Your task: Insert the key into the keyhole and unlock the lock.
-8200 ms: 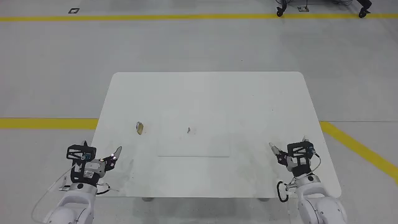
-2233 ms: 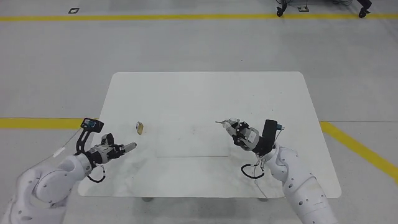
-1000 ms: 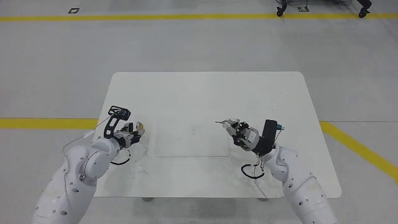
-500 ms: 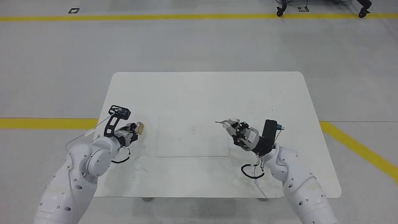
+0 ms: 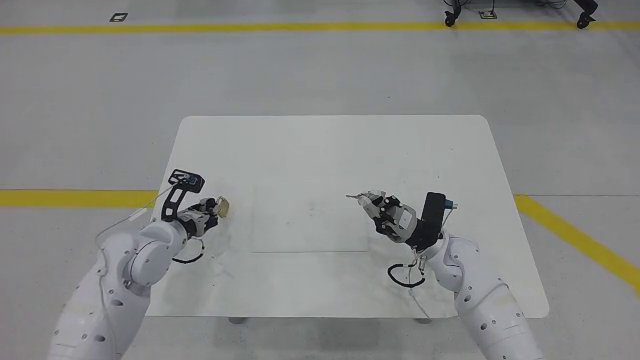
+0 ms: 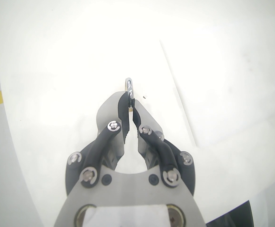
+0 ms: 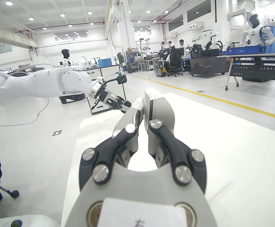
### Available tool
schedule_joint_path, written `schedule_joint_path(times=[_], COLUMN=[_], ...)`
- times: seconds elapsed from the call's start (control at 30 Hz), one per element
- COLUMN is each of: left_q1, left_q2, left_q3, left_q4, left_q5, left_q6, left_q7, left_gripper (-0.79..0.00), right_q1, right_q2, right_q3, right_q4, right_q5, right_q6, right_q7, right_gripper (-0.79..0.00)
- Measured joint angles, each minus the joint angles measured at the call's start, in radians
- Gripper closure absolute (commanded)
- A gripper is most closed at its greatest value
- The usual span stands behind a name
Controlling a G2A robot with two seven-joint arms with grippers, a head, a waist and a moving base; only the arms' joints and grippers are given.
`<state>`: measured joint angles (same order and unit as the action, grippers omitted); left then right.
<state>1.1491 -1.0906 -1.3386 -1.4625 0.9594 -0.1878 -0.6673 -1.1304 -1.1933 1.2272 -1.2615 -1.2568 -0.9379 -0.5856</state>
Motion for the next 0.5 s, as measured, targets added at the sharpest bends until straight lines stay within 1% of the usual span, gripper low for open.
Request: schedule_joint_path(times=[0.03,0.07,0.1,0.23,0.27,0.3,0.33,0.37,0.4,0.43,0.47,0.5], left_q1=[0.001,0.001,0.002,-0.002,-0.004,-0.006,-0.009,-0.012,-0.014,-0.017,-0.019,-0.022], left_q2=[0.0,0.0,0.001,0.001,0.001,0.001,0.001,0.001,0.0,-0.001,-0.002,-0.002], left_q3=[-0.001,-0.002,-0.002,-0.004,-0.004,-0.002,0.0,0.003,0.006,0.011,0.015,0.019], left_q4=[-0.001,-0.001,-0.001,0.001,0.001,0.001,0.001,0.001,0.002,0.003,0.004,0.005], left_q5=[-0.002,-0.003,-0.003,-0.002,-0.002,0.0,0.007,0.013,0.018,0.022,0.023,0.025], left_q6=[-0.001,-0.002,-0.002,-0.004,-0.005,-0.005,-0.004,-0.001,0.002,0.006,0.009,0.01], left_q7=[-0.001,-0.002,-0.003,-0.008,-0.01,-0.011,-0.013,-0.013,-0.012,-0.01,-0.01,-0.009], left_gripper=[-0.446,-0.573,-0.785,-0.776,-0.748,-0.693,-0.616,-0.449,-0.363,-0.308,-0.292,-0.191], right_q1=[0.0,0.0,0.0,0.0,0.0,0.0,0.0,0.0,0.0,0.0,0.0,0.0], right_q2=[0.0,0.0,0.0,0.0,0.0,0.0,0.0,0.0,0.0,0.0,0.0,0.0], right_q3=[0.0,0.0,0.0,0.0,0.0,0.0,0.0,0.0,0.0,0.0,0.0,0.0], right_q4=[0.0,0.0,0.0,0.0,0.0,0.0,0.0,0.0,0.0,0.0,0.0,0.0], right_q5=[0.0,0.0,0.0,0.0,0.0,0.0,0.0,0.0,0.0,0.0,0.0,0.0], right_q6=[0.0,0.0,0.0,0.0,0.0,0.0,0.0,0.0,0.0,0.0,0.0,0.0], right_q7=[0.0,0.0,0.0,0.0,0.0,0.0,0.0,0.0,0.0,0.0,0.0,0.0], right_gripper=[0.0,0.0,0.0,0.0,0.0,0.0,0.0,0.0,0.0,0.0,0.0,0.0])
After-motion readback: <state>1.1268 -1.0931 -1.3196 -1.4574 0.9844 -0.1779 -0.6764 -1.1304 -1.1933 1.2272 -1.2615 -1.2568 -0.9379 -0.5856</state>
